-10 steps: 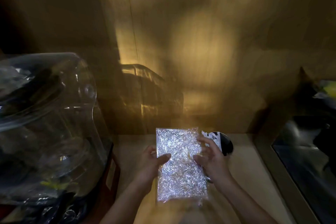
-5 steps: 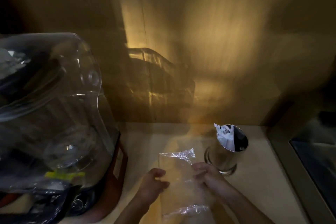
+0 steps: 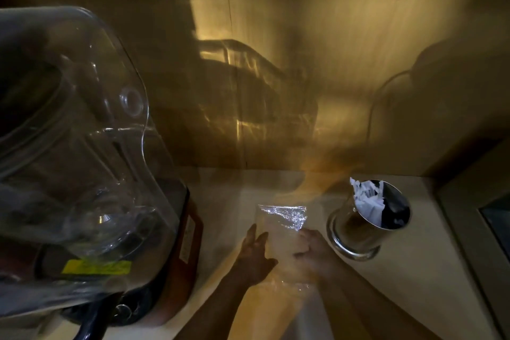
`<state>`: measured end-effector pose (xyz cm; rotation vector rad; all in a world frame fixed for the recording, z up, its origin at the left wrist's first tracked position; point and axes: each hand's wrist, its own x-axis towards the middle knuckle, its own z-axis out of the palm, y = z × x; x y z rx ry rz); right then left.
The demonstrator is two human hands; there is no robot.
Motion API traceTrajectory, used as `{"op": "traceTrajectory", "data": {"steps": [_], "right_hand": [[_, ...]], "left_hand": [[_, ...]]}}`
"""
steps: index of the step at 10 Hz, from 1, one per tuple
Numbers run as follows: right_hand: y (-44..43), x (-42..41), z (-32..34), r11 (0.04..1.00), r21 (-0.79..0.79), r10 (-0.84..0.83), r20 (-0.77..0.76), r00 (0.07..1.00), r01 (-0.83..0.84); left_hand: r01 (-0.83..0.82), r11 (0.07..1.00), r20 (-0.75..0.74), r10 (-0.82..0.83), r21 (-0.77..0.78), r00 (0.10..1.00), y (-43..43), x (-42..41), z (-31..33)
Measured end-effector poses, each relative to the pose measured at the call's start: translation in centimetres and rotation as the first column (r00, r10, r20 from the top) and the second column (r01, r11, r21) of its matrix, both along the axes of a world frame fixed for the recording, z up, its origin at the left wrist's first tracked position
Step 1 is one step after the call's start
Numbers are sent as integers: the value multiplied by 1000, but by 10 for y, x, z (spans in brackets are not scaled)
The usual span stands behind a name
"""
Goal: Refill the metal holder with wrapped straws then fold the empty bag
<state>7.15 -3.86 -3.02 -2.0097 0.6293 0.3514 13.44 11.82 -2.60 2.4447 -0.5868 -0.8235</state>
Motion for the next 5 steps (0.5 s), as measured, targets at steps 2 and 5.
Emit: {"op": "traceTrajectory", "data": {"steps": [2, 5], "right_hand": [[6, -1, -4, 828, -469, 216, -238, 947, -307], [1, 16, 17, 809, -500, 240, -202, 950, -311]], "left_hand": [[178, 966, 111, -201, 190, 973, 11, 0, -16], [254, 913, 237, -337, 320, 911, 6, 24, 7]]}}
